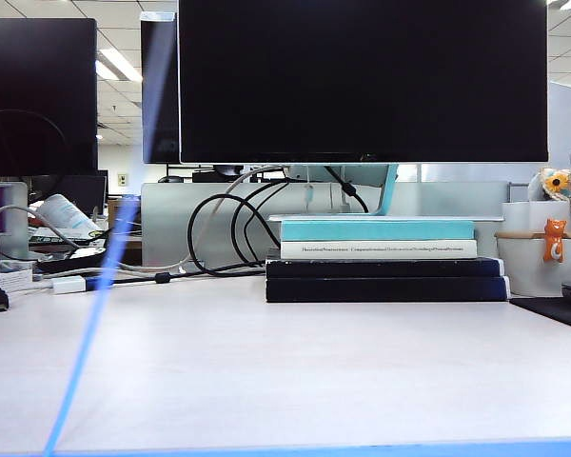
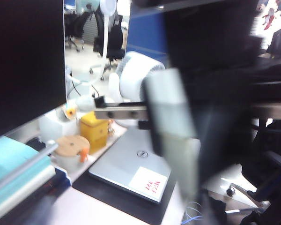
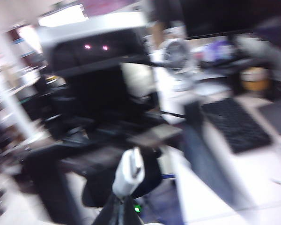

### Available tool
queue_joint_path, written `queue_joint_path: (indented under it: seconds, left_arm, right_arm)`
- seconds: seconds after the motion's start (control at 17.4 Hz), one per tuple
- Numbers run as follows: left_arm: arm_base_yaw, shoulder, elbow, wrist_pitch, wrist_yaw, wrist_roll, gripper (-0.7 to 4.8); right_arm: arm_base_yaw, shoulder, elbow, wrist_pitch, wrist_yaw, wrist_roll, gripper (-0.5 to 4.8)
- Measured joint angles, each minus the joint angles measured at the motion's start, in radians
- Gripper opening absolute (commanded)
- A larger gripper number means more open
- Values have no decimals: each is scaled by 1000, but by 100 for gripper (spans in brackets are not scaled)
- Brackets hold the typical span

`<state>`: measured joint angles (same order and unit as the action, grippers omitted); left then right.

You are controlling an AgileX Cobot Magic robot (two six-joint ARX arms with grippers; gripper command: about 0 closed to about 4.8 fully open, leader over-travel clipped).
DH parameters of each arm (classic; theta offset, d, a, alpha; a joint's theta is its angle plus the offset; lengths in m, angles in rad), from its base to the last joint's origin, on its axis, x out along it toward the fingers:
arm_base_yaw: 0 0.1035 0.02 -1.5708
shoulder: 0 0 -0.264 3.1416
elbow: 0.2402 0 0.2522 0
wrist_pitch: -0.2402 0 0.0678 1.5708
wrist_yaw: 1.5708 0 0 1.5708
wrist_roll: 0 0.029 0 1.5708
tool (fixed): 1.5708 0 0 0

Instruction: Unfold the white charging cable into a straight cable.

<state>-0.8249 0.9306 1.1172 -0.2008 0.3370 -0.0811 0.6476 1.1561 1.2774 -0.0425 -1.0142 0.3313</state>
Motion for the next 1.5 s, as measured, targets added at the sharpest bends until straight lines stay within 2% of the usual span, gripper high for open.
queue_joint_path:
  seconds: [0.17, 0.35, 1.04, 1.09, 1.5]
  left_arm:
    - [0, 82, -2, 48, 61, -2, 397]
    - [0, 102, -4, 47, 84, -1, 272]
    - [0, 106, -4, -88, 109, 25, 267]
    - [0, 108, -4, -98, 109, 25, 241]
    - [0, 111, -24, -162, 108, 66, 235]
  right_arm:
    - [24, -1, 5, 8, 7, 0, -6]
    - [9, -9, 5, 8, 9, -1, -6]
    - [-79, -14, 74, 56, 44, -26, -6]
    - [-89, -15, 74, 56, 45, -26, -6]
    - [-211, -71, 106, 115, 50, -7, -6]
